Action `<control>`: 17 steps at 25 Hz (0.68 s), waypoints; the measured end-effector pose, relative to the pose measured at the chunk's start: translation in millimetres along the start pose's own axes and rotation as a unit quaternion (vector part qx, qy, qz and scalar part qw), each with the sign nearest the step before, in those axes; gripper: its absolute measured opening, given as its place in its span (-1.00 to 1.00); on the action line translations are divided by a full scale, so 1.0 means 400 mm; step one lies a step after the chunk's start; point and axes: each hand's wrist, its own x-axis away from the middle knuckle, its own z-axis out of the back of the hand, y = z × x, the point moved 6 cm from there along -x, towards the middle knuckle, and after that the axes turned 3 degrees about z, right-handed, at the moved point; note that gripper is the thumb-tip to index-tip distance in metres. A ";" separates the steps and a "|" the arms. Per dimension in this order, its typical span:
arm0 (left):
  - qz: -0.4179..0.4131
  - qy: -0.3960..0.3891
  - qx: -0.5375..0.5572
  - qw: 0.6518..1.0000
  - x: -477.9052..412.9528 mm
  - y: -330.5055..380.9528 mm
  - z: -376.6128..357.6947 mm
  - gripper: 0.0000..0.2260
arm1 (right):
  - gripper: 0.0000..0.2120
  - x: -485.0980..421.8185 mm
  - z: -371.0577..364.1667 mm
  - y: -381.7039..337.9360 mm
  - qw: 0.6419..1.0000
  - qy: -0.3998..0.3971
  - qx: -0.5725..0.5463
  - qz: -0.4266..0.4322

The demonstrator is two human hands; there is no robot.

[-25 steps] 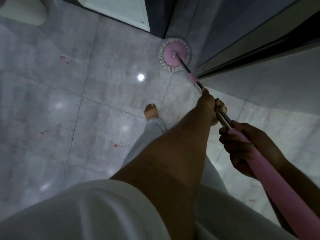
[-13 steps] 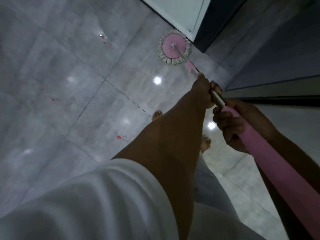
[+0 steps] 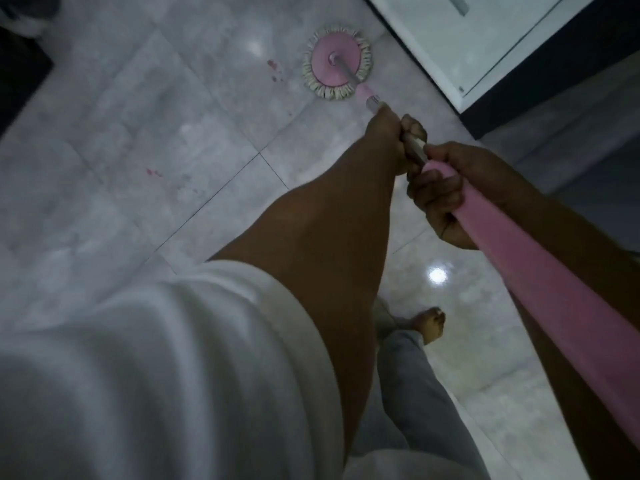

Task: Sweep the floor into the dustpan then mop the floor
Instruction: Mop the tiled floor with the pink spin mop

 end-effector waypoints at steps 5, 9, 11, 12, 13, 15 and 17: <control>0.001 0.002 0.039 0.999 0.024 -0.009 0.063 -0.46 | -0.71 -0.008 -0.012 0.059 0.999 -0.005 0.015 -0.036; 0.017 0.007 0.083 0.996 0.042 -0.090 0.096 -0.48 | -0.74 0.041 0.025 0.115 0.998 0.000 0.008 -0.055; 0.025 0.011 0.094 0.995 0.057 -0.124 0.110 -0.51 | -0.75 0.065 0.036 0.136 0.997 0.010 0.016 -0.070; 0.030 0.016 0.092 0.995 0.065 -0.135 0.119 -0.52 | -0.76 0.073 0.038 0.144 0.997 0.017 0.023 -0.075; 0.032 0.020 0.096 0.995 0.071 -0.140 0.128 -0.53 | -0.76 0.077 0.037 0.148 0.996 0.021 0.031 -0.078; 0.035 0.019 0.110 0.993 0.078 -0.140 0.132 -0.53 | -0.75 0.075 0.034 0.147 0.996 0.027 0.043 -0.079; 0.038 0.013 0.121 0.992 0.073 -0.126 0.129 -0.51 | -0.73 0.061 0.027 0.135 0.995 0.032 0.050 -0.083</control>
